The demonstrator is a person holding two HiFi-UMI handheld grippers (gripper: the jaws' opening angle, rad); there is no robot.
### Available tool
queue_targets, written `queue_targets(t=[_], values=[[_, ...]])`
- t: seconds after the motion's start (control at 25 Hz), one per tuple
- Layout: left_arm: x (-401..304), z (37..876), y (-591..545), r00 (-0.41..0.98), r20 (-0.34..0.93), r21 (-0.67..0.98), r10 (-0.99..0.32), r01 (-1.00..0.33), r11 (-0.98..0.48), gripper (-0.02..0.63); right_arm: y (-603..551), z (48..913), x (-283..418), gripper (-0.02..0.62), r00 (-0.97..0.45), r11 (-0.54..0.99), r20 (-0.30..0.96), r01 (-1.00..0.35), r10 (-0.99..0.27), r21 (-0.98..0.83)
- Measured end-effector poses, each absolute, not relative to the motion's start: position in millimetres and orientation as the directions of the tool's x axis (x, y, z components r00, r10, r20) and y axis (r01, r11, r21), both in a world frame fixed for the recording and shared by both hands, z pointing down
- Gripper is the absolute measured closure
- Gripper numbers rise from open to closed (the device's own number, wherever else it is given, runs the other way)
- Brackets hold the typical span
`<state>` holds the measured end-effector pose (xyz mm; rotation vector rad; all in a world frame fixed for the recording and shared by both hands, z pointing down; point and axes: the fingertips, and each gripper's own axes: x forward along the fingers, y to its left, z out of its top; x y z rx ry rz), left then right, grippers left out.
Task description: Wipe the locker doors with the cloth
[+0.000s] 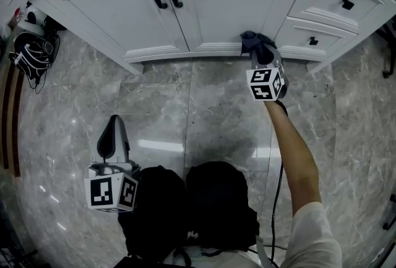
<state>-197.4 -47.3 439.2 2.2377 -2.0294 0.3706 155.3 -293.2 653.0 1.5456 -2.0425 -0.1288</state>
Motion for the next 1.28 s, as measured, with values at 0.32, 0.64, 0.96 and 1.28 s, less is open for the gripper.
queue_targets(t=[0.32, 0.64, 0.96, 1.28], values=[[-191, 407, -45, 0.082, 0.175, -0.090, -0.981, -0.991, -0.099, 0.604, -261, 605, 156, 0.515, -0.267, 0.387, 0.322, -0.829, -0.908, 0.404], [-209, 362, -42, 0.076, 0.068, -0.092, -0.995, -0.992, -0.082, 0.604, -237, 515, 159, 0.515, -0.293, 0.336, 0.165, -0.844, -0.942, 0.418], [-205, 405, -72, 0.205, 0.092, -0.039, -0.974, -0.977, -0.209, 0.604, -227, 430, 164, 0.514, -0.247, 0.230, 0.030, -0.839, -0.968, 0.493], [-185, 429, -94, 0.320, 0.086, 0.057, -0.943, -0.947, -0.316, 0.604, -252, 339, 206, 0.514, -0.168, 0.126, -0.030, -0.836, -0.985, 0.534]])
